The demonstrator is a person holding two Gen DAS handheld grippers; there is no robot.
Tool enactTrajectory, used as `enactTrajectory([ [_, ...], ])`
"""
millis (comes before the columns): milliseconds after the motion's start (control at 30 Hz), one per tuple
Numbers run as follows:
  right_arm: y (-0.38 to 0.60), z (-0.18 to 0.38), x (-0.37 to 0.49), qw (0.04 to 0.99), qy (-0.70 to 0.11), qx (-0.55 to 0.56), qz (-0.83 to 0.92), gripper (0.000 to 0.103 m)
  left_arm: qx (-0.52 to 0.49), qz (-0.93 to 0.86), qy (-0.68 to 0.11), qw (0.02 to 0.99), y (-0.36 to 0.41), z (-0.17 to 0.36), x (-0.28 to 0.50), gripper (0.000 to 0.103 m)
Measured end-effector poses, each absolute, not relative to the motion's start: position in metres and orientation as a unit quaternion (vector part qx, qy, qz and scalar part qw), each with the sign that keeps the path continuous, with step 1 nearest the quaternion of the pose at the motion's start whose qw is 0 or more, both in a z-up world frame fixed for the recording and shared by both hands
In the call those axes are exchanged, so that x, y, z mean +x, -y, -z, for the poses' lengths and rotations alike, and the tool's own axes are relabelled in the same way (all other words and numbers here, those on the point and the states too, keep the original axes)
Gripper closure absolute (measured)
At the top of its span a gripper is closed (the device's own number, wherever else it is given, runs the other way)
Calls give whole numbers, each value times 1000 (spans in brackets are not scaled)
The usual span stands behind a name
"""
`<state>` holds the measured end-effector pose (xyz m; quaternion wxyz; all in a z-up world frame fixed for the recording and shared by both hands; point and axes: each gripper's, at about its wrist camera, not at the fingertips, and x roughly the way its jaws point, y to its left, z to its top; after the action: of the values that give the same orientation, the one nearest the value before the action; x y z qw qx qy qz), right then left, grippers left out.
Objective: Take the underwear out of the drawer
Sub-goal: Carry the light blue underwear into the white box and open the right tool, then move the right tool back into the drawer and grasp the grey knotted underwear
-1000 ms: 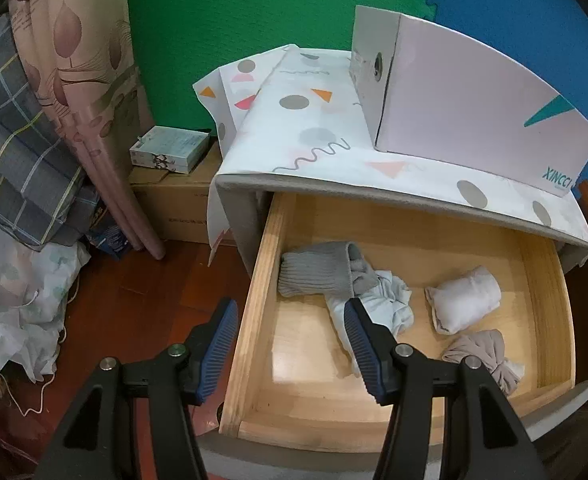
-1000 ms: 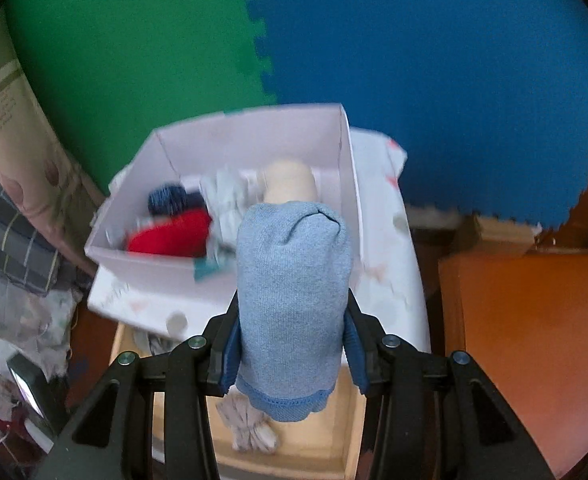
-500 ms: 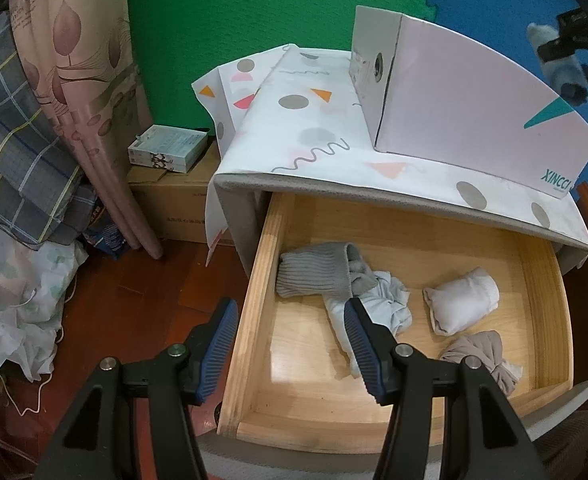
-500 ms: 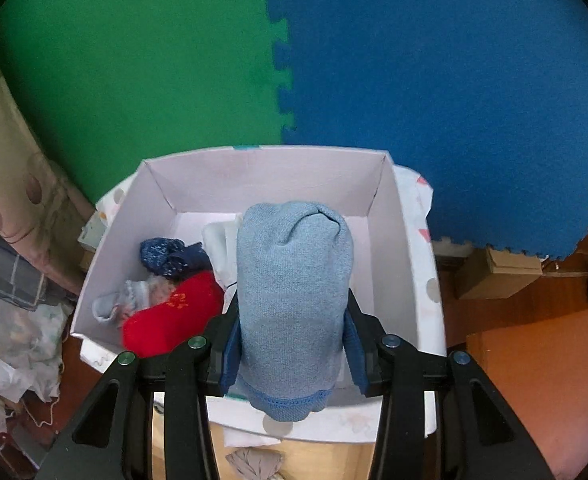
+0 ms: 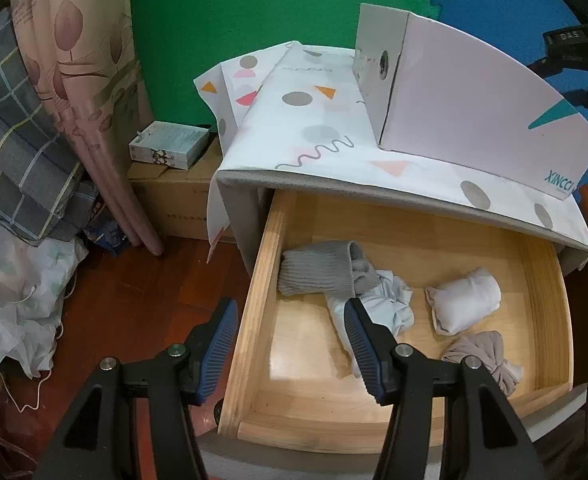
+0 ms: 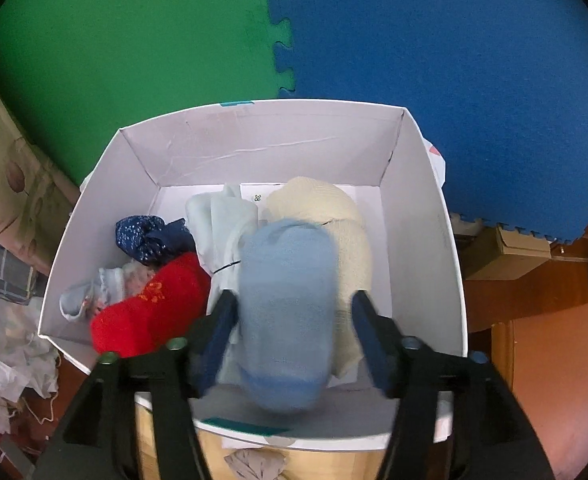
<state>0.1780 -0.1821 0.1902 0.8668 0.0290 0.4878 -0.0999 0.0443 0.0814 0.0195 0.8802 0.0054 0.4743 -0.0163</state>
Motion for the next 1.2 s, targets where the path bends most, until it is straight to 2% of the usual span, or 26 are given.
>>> enactTrajectory([
  [333,173,-214,130,871,-484,29,80,34,14,18,-481,877,-80,-16,46,46],
  [533,165,-202,80,862,-502,38,58,33,22,18,-479,877,-75,-16,45,46],
  [800,165,-154,21,831,-553,43,54,33,32,23,-480,876,-71,-15,44,46],
  [1200,135,-35,19,756,-653,25,35,33,35,29,-486,873,-68,-13,45,46],
])
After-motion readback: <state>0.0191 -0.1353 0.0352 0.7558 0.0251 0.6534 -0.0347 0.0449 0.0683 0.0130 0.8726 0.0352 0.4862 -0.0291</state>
